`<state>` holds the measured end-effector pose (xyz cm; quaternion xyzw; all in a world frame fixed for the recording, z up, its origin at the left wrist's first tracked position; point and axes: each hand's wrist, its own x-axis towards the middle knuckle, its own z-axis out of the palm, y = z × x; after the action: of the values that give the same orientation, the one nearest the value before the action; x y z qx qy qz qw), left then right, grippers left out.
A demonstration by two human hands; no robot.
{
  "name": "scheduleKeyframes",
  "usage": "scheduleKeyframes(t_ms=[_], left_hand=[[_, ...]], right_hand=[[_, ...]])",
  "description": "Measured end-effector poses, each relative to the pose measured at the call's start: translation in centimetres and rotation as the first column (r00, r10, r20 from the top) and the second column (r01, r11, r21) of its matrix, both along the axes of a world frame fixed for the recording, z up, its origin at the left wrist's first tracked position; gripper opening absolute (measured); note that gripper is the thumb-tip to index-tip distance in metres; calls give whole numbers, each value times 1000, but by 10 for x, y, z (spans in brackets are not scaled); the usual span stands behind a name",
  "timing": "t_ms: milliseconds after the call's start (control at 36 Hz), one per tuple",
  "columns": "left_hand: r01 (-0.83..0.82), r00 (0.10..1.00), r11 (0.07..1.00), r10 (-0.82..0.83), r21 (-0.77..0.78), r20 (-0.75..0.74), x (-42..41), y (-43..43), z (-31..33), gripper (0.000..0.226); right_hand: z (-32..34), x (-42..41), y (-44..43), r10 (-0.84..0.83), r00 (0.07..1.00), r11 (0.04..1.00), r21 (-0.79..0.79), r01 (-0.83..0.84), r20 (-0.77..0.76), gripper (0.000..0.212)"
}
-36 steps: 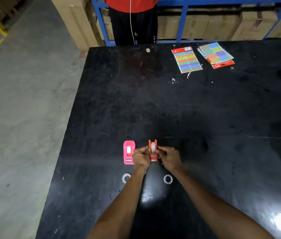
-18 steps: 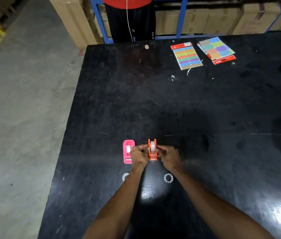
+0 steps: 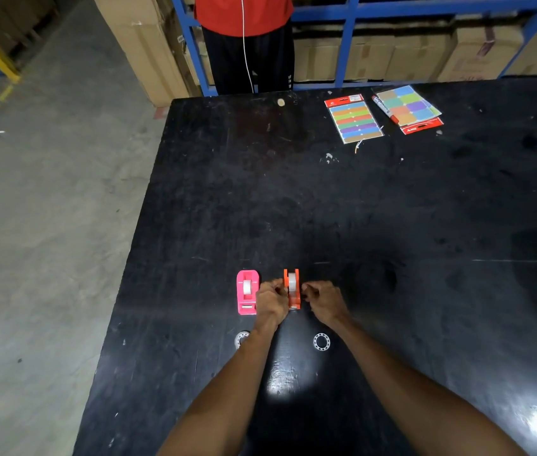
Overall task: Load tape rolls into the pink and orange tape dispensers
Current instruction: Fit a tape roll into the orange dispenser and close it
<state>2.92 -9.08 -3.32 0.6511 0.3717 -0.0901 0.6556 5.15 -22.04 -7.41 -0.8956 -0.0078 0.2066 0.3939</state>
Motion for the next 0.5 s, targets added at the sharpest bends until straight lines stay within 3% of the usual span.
scheduleKeyframes(t_ms=[83,194,500], left_hand=[[47,999,993,-49,105,14,-5,4,-6,42],[252,962,933,-271,259,42,-13,12,7,23],[367,893,806,-445,464,67,-31,38,44,27]], right_hand=[[6,-1,-3,4,1000,1000,-8,-4,-11,22],[14,-1,-8,-2,1000,1000,-9,2,-14,22],[46,-8,-11,-8,1000,1000,12,8,24,21]])
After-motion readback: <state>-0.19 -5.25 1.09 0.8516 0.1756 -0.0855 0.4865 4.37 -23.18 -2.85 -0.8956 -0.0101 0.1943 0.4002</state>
